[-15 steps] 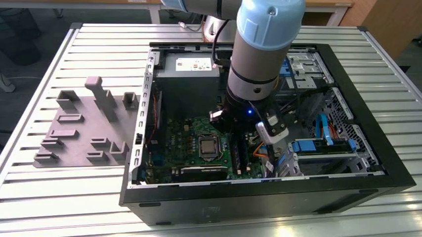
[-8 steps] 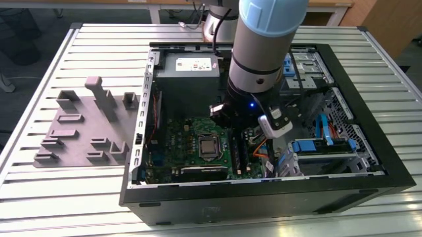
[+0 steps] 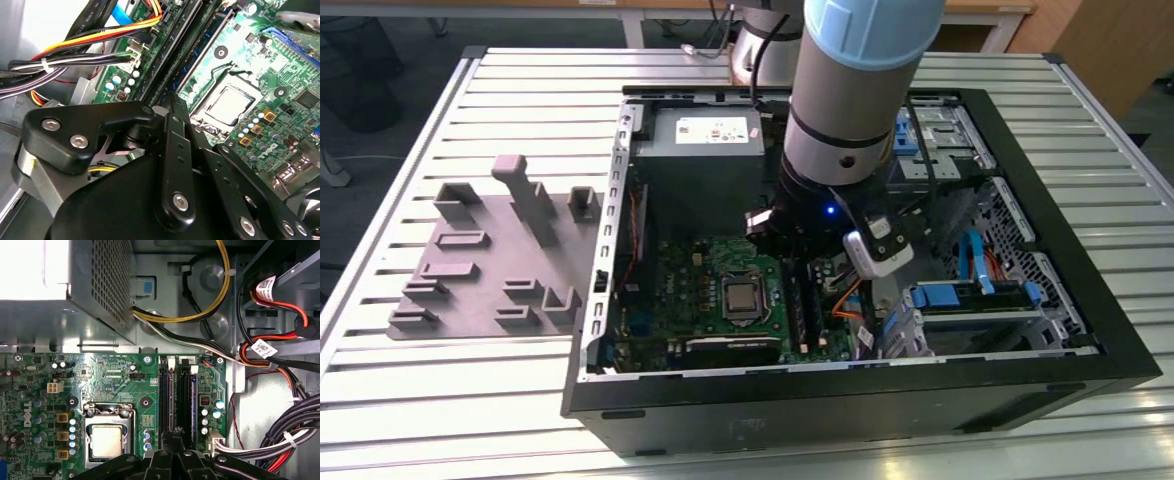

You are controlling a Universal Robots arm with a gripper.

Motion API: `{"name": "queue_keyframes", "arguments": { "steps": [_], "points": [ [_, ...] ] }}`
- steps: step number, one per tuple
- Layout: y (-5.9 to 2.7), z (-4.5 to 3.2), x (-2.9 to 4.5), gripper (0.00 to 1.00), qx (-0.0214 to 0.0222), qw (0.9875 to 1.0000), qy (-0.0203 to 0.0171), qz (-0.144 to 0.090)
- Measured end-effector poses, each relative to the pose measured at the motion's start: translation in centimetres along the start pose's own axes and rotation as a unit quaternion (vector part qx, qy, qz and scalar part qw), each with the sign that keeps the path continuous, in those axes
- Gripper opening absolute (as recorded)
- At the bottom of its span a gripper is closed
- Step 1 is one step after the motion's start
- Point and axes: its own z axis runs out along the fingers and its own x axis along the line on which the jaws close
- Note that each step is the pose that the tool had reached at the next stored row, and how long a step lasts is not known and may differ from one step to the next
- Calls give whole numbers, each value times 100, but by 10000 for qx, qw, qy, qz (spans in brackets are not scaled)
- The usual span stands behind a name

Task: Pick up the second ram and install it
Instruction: 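Press down the second ram until it locks into place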

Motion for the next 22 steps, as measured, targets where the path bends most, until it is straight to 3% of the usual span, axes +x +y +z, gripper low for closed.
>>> {"name": "queue_keyframes", "arguments": {
  "steps": [22],
  "points": [
    [-3, 107, -9, 11, -23, 10000, 1, 0]
  ]
}}
